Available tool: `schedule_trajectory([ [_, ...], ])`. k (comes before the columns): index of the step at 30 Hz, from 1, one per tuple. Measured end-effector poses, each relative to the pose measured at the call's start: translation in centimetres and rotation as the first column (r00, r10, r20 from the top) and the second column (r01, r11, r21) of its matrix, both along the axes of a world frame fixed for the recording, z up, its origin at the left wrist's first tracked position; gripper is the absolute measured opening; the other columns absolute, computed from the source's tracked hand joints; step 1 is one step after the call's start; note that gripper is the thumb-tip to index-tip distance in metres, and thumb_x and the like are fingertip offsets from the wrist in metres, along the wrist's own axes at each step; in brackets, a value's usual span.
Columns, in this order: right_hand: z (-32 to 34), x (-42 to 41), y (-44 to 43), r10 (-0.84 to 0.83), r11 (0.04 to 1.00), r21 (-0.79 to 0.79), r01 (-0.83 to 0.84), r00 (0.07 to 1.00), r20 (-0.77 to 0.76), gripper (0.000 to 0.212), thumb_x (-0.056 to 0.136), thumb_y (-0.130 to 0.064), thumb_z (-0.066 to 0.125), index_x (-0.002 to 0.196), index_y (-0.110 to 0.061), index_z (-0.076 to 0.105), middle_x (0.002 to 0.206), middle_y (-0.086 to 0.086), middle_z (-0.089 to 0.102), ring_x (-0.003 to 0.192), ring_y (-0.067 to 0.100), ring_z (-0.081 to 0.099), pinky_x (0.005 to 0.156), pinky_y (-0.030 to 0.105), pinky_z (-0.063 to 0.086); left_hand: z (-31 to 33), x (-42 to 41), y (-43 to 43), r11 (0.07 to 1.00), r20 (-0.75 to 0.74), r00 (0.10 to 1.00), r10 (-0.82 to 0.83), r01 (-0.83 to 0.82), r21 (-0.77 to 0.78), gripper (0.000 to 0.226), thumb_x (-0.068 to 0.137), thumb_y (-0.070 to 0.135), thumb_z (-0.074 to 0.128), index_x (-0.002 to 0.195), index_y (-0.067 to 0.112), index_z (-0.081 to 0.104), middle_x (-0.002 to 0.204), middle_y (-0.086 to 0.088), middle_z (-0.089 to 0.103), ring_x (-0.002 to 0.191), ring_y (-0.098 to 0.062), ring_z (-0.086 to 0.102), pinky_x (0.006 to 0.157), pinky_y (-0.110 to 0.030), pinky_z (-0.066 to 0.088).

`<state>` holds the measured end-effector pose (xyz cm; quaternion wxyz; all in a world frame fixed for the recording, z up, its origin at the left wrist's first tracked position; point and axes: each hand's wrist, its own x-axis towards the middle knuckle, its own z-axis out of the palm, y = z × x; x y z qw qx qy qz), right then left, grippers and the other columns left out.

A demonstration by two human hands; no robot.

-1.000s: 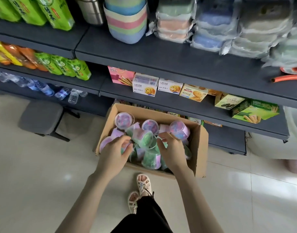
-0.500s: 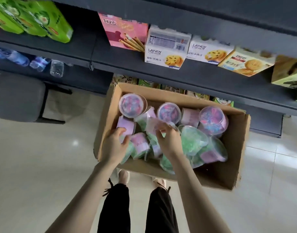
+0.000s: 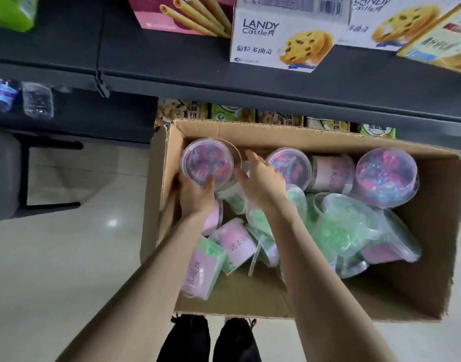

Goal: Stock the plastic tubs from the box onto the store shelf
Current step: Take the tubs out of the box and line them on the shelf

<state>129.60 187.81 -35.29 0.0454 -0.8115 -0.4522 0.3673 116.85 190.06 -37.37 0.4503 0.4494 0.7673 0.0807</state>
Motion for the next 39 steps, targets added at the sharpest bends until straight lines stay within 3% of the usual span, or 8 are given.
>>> schedule_trajectory([
  [8,-2.9,0.2,0.9,-0.189,0.982,-0.042,0.185,0.96,-0.208,0.03,0.09,-0.035,0.058,0.115,-0.017,0.056,0.105,0.001,0.066,0.105,0.025,0.058,0.093,0.037,0.037,-1.1,0.1,-0.2,0.988,0.024,0.99,0.141,-0.142,0.064,0.03,0.088,0.025,0.063,0.099,0.003,0.046,0.095,-0.015,0.058,0.093,-0.033,0.058,0.077,-0.03,0.042],
  [14,0.7,1.1,-1.5,-0.402,0.808,0.112,0.579,0.68,-0.614,0.013,0.09,-0.01,0.062,0.103,-0.009,0.064,0.079,-0.002,0.066,0.071,0.012,0.062,0.06,0.024,0.05,3.7,0.0,-2.8,0.969,0.305,0.951,0.055,-0.124,0.213,0.025,0.083,0.037,0.067,0.089,0.025,0.045,0.099,-0.009,0.058,0.076,-0.009,0.055,0.062,-0.011,0.043],
  [18,2.1,1.7,-2.9,-0.557,0.664,-0.087,0.743,0.413,-0.72,0.017,0.09,-0.011,0.062,0.106,-0.003,0.064,0.082,0.012,0.064,0.068,0.018,0.061,0.06,0.027,0.054,5.5,-0.5,-2.9,0.987,0.532,0.839,-0.114,0.034,0.159,0.064,0.069,0.015,0.082,0.113,0.01,0.036,0.121,0.0,0.048,0.103,0.003,0.057,0.076,-0.01,0.047],
  [21,2.6,2.6,-2.6,-0.627,0.578,-0.186,0.795,0.286,-0.724,0.012,0.088,-0.012,0.063,0.092,-0.001,0.066,0.079,0.014,0.062,0.069,0.023,0.06,0.055,0.027,0.053,5.3,-0.5,-1.3,0.968,0.474,0.845,-0.246,0.191,0.163,0.103,0.056,0.005,0.087,0.138,0.01,0.026,0.13,-0.001,0.042,0.12,-0.002,0.047,0.093,-0.025,0.049],
  [24,2.8,3.6,-2.2,-0.604,0.615,-0.162,0.772,0.33,-0.725,0.018,0.087,-0.017,0.065,0.073,-0.006,0.067,0.068,0.011,0.06,0.061,0.019,0.059,0.052,0.026,0.052,5.0,0.4,-0.1,0.956,0.426,0.858,-0.287,0.23,0.18,0.099,0.052,0.006,0.09,0.135,0.007,0.036,0.133,-0.012,0.045,0.124,-0.022,0.046,0.101,-0.044,0.043],
  [30,2.7,7.9,-3.3,-0.587,0.732,0.079,0.677,0.685,-0.431,0.026,0.093,-0.032,0.058,0.096,-0.009,0.071,0.081,0.0,0.068,0.078,0.007,0.06,0.071,0.021,0.044,4.8,1.5,-0.7,0.982,0.315,0.939,-0.139,0.09,0.166,0.101,0.043,0.047,0.088,0.123,0.011,0.038,0.112,0.002,0.056,0.102,-0.009,0.057,0.083,-0.017,0.05],
  [33,3.2,9.5,-4.9,-0.61,0.704,0.189,0.684,0.72,-0.332,0.018,0.091,-0.02,0.061,0.098,-0.007,0.069,0.09,0.003,0.07,0.084,0.011,0.061,0.075,0.017,0.046,4.4,2.0,-1.6,0.982,0.219,0.965,-0.144,0.113,0.152,0.099,0.045,0.054,0.088,0.121,0.016,0.037,0.119,-0.007,0.054,0.107,-0.022,0.056,0.092,-0.04,0.048],
  [39,4.5,12.8,-8.9,-0.762,0.598,0.441,0.669,0.646,0.053,0.059,0.081,-0.023,0.073,0.132,-0.008,0.049,0.134,0.017,0.038,0.121,0.034,0.038,0.101,0.038,0.031,5.9,5.1,-4.8,0.974,0.217,0.967,-0.134,0.089,0.206,0.088,0.044,0.071,0.076,0.112,0.029,0.037,0.117,-0.001,0.053,0.107,-0.017,0.054,0.088,-0.03,0.049],
])
